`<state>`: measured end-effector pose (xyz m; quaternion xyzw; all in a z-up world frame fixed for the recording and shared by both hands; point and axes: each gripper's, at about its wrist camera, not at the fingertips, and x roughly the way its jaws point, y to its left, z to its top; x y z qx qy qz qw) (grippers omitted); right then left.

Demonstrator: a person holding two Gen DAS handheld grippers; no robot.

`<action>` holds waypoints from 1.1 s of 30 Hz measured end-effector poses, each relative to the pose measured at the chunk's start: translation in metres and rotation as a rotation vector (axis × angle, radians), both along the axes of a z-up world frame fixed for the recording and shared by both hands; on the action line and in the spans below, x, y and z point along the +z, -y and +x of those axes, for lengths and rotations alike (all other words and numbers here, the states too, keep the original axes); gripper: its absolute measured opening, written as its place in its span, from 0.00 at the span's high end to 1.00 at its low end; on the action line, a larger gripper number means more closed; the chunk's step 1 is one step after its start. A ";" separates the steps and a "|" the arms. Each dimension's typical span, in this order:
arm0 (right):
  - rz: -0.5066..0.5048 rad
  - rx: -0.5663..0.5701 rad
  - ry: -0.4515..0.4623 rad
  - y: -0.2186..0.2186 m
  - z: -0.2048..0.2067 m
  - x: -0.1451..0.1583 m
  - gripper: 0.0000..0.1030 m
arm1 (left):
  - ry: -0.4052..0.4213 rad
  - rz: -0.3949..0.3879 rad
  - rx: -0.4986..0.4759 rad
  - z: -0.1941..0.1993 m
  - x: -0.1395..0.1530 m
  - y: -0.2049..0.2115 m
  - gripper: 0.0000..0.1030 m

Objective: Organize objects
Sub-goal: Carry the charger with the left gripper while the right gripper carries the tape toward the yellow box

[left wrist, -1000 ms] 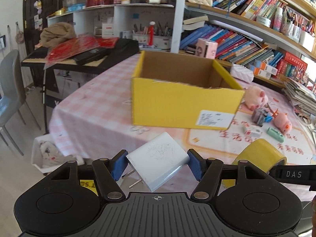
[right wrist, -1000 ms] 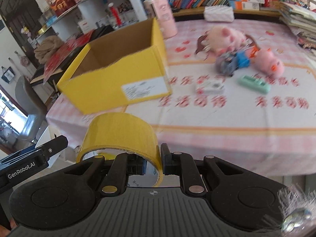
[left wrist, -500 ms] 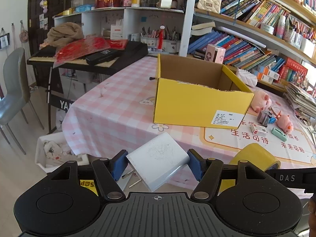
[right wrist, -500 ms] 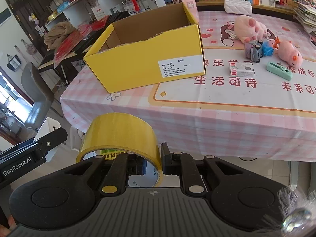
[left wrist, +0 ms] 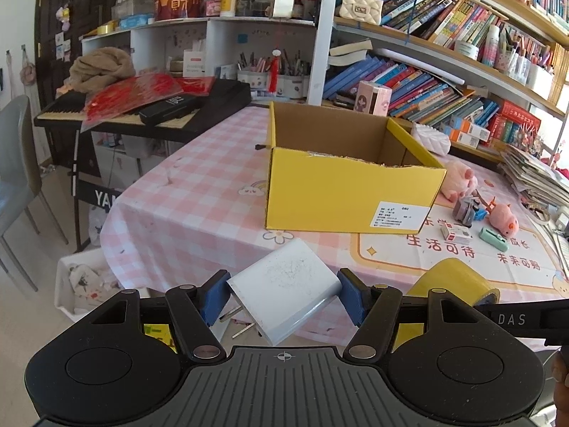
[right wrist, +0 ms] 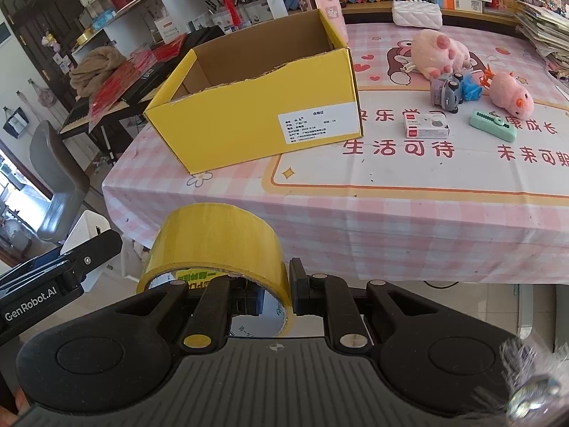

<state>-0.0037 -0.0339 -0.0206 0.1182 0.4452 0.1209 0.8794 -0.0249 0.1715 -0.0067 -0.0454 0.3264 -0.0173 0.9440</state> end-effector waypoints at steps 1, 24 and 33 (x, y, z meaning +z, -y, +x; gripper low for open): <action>-0.001 0.001 0.000 -0.001 0.000 0.000 0.87 | 0.001 -0.001 0.000 0.001 0.000 -0.001 0.37; -0.007 -0.077 0.305 0.010 0.052 0.063 0.87 | 0.211 0.029 -0.016 0.053 0.054 0.008 0.37; -0.007 -0.049 0.422 0.017 0.124 0.088 0.87 | 0.243 0.063 0.006 0.104 0.063 0.028 0.37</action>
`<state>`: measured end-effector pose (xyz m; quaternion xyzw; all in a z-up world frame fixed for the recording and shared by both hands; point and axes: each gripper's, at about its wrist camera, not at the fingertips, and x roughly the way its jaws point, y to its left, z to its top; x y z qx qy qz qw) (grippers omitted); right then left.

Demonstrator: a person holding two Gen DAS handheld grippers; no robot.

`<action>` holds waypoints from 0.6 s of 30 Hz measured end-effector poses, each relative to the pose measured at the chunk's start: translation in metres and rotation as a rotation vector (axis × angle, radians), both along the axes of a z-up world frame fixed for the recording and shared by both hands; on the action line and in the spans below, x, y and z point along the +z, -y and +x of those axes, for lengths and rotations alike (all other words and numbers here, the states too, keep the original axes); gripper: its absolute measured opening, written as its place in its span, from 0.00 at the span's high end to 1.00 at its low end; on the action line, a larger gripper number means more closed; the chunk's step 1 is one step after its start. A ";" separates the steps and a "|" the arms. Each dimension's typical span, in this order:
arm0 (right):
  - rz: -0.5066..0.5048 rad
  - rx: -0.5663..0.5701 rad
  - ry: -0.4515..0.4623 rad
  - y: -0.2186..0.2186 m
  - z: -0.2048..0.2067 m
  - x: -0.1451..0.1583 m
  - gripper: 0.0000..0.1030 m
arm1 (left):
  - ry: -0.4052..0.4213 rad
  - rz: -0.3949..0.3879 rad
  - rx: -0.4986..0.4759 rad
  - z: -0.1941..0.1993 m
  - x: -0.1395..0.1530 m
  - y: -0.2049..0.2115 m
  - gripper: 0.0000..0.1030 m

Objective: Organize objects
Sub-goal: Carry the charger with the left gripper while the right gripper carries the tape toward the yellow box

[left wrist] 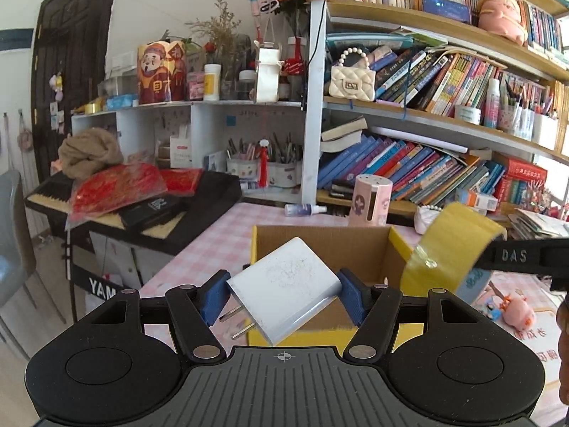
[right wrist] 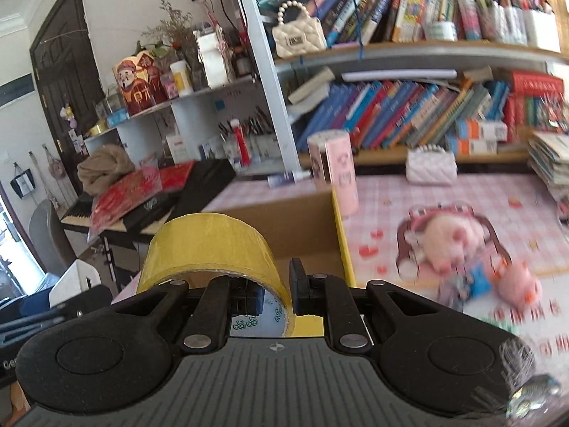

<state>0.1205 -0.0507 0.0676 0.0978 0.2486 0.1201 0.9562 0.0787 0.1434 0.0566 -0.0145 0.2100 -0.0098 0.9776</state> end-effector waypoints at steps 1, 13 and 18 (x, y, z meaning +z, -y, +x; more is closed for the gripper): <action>-0.003 0.005 0.004 0.001 0.007 0.000 0.87 | -0.002 0.004 0.001 0.007 -0.001 0.003 0.37; -0.157 0.153 -0.048 -0.009 0.078 -0.037 0.87 | -0.079 0.084 0.028 0.067 -0.021 0.035 0.37; -0.247 0.226 -0.038 -0.018 0.097 -0.051 0.90 | -0.129 0.118 0.035 0.085 -0.033 0.042 0.37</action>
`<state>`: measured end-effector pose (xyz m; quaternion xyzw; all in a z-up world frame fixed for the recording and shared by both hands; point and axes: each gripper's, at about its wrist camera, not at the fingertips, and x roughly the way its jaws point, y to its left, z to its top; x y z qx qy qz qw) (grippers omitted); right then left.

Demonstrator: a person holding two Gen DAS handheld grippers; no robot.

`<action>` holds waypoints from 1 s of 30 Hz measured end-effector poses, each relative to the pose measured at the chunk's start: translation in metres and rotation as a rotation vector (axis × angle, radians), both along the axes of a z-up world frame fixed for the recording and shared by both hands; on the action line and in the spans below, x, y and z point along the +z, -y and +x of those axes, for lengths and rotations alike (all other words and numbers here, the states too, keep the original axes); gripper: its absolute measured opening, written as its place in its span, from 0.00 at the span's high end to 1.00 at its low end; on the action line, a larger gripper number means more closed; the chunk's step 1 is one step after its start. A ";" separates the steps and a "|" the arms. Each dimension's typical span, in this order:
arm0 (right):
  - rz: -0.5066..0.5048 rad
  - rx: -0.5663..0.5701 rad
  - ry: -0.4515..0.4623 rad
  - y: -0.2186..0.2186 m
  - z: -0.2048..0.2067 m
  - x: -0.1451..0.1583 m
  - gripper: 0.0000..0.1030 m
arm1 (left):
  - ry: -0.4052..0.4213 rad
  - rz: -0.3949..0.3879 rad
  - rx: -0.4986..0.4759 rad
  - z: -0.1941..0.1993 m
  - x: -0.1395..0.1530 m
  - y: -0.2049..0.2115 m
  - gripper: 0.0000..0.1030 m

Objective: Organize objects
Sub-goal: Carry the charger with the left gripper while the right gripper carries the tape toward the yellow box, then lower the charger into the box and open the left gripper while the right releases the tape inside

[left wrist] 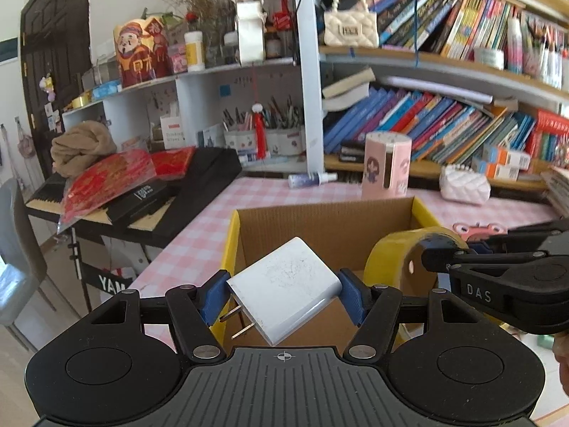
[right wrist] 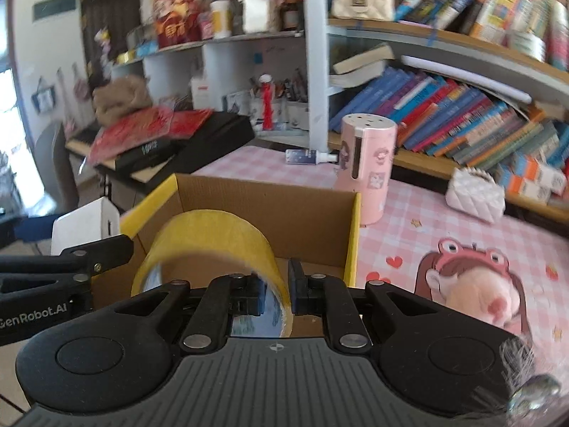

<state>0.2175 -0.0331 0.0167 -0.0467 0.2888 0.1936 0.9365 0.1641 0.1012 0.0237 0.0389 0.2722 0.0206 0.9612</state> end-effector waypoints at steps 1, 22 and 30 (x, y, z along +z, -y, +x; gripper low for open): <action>-0.015 0.012 -0.005 -0.002 0.003 -0.003 0.90 | -0.010 0.005 0.001 0.004 -0.002 0.001 0.37; -0.301 0.287 -0.042 -0.009 0.041 -0.046 0.91 | -0.200 0.060 -0.007 0.045 -0.047 0.025 0.37; -0.464 0.413 0.051 -0.006 0.052 -0.058 0.90 | -0.225 0.100 -0.020 0.054 -0.054 0.036 0.36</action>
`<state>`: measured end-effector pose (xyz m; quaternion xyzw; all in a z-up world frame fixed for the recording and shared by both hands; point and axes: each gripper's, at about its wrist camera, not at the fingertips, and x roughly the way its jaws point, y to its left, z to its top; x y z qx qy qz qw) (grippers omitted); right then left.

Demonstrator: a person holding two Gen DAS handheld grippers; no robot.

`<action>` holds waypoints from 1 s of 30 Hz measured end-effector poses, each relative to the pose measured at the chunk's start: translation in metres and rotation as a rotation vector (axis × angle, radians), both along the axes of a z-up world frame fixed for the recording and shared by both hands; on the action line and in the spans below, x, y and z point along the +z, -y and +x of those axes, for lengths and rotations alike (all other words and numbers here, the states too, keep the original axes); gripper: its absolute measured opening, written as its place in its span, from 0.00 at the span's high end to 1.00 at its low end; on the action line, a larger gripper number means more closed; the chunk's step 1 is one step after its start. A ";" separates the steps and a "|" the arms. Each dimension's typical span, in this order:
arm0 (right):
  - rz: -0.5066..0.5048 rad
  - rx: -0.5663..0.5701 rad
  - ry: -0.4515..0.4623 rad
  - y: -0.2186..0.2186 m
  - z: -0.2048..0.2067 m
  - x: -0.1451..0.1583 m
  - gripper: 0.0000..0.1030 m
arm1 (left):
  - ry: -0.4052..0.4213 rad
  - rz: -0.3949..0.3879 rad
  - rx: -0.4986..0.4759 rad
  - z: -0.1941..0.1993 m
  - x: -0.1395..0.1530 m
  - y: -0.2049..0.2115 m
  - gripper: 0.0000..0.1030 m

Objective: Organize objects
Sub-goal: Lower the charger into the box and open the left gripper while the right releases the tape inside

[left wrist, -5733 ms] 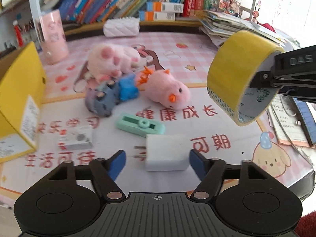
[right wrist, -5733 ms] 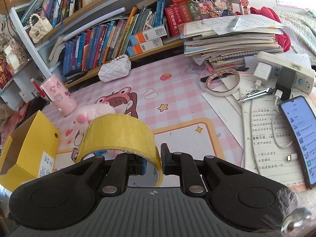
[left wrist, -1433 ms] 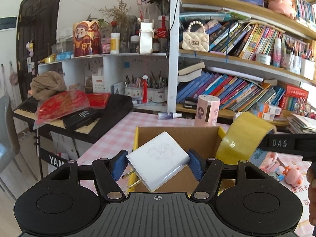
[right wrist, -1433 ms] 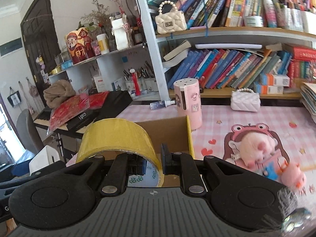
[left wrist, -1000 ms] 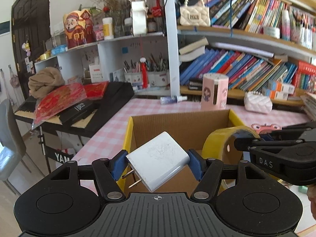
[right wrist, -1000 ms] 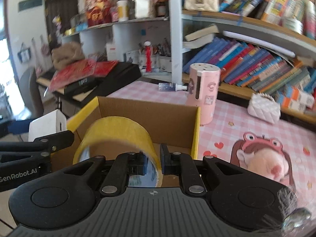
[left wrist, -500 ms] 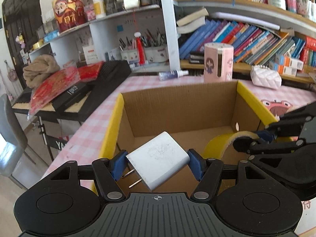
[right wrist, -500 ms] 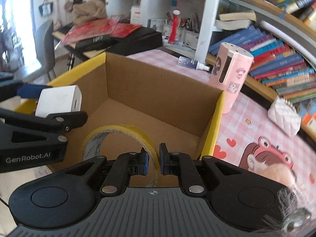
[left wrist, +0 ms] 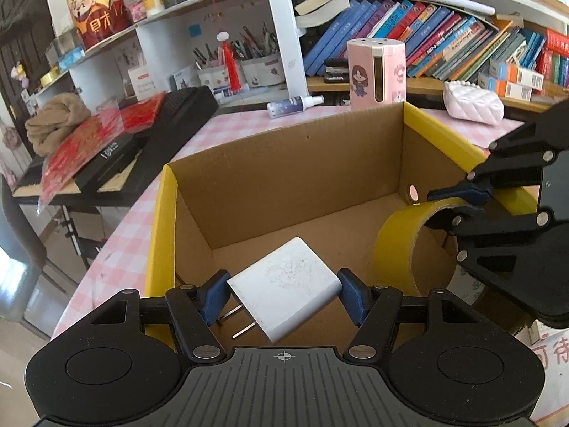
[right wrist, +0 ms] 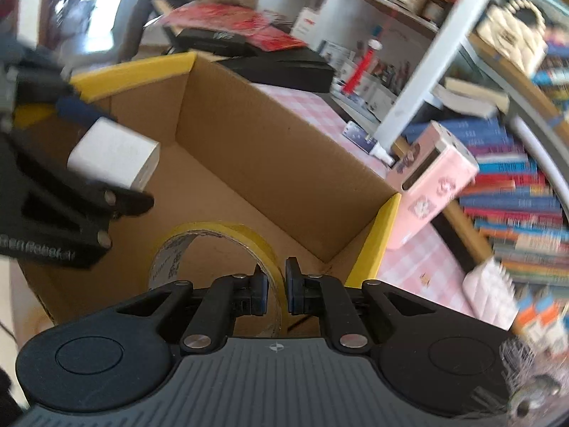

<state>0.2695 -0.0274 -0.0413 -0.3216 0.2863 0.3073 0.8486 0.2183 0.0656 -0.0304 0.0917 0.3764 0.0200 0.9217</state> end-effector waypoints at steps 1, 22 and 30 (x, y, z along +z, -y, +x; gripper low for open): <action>-0.004 0.006 -0.001 0.000 0.002 0.000 0.90 | -0.001 0.003 -0.002 0.001 0.000 0.001 0.36; 0.149 -0.001 -0.022 0.012 -0.022 0.031 0.64 | 0.139 -0.045 0.049 -0.025 0.034 -0.002 0.18; 0.353 -0.185 0.082 0.040 -0.065 0.069 0.50 | 0.237 -0.101 0.066 -0.065 0.058 -0.010 0.13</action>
